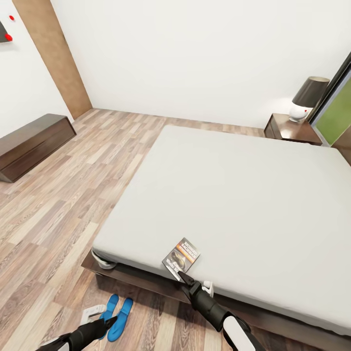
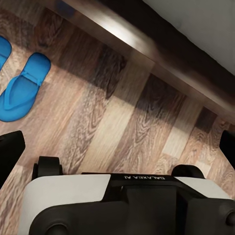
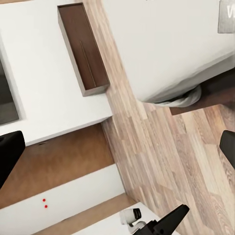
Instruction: In the bedroom, move the book from the bed onto either nightstand, and place the two sandals side by side next to the bed.
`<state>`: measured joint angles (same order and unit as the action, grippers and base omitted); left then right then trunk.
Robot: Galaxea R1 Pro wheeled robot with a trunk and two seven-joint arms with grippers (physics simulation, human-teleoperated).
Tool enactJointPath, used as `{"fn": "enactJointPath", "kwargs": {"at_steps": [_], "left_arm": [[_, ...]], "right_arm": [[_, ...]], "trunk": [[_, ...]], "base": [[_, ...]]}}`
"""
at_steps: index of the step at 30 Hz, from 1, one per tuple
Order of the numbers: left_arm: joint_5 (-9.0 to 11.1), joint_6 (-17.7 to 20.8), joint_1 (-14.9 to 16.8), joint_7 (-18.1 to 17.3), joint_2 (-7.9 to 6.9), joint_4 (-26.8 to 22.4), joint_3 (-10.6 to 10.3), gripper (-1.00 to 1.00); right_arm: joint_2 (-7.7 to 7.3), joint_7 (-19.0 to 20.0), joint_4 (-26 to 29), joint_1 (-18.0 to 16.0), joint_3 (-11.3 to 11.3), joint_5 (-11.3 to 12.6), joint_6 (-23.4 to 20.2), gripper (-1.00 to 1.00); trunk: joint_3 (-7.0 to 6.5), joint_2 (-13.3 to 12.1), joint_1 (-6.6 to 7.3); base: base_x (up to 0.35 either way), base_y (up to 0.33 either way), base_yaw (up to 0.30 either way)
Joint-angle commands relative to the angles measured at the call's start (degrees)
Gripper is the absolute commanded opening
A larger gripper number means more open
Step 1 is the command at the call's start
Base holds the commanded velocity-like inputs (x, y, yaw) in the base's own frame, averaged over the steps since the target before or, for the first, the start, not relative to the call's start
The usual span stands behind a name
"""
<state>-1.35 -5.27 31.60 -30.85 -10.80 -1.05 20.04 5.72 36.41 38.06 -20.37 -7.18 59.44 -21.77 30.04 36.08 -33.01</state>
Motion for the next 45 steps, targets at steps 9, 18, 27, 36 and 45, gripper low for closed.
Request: {"fn": "enactJointPath", "kwargs": {"at_steps": [9,18,27,36,45], "left_arm": [[-0.15,-0.27,0.04,-0.09,0.07,0.09,0.14,1.0],[-0.15,-0.27,0.04,-0.09,0.06,0.09,0.15,1.0],[-0.15,-0.27,0.04,-0.09,0.04,0.09,0.15,1.0],[-0.15,-0.27,0.04,-0.09,0.05,0.09,0.18,1.0],[-0.15,-0.27,0.04,-0.09,0.06,0.09,0.15,1.0]], "right_arm": [[-0.01,-0.05,0.0,0.01,-0.03,0.59,-0.38,1.0],[-0.01,1.28,0.0,0.03,-0.03,0.59,-0.22,1.0],[-0.01,8.4,-0.12,0.01,-0.03,0.55,-0.12,1.0],[-0.01,13.7,-0.41,0.05,-0.03,0.45,-0.1,1.0],[-0.01,14.38,-0.58,0.05,-0.03,0.33,-0.03,1.0]], "trunk": [[1.68,3.68,-1.99],[3.29,7.29,-3.97],[4.01,8.9,-4.85],[4.01,8.9,-4.85],[5.09,11.3,-6.17]], "base": [[0.0,0.0,0.0],[0.0,0.0,0.0],[0.0,0.0,0.0],[0.0,0.0,0.0],[0.0,0.0,0.0]]}}
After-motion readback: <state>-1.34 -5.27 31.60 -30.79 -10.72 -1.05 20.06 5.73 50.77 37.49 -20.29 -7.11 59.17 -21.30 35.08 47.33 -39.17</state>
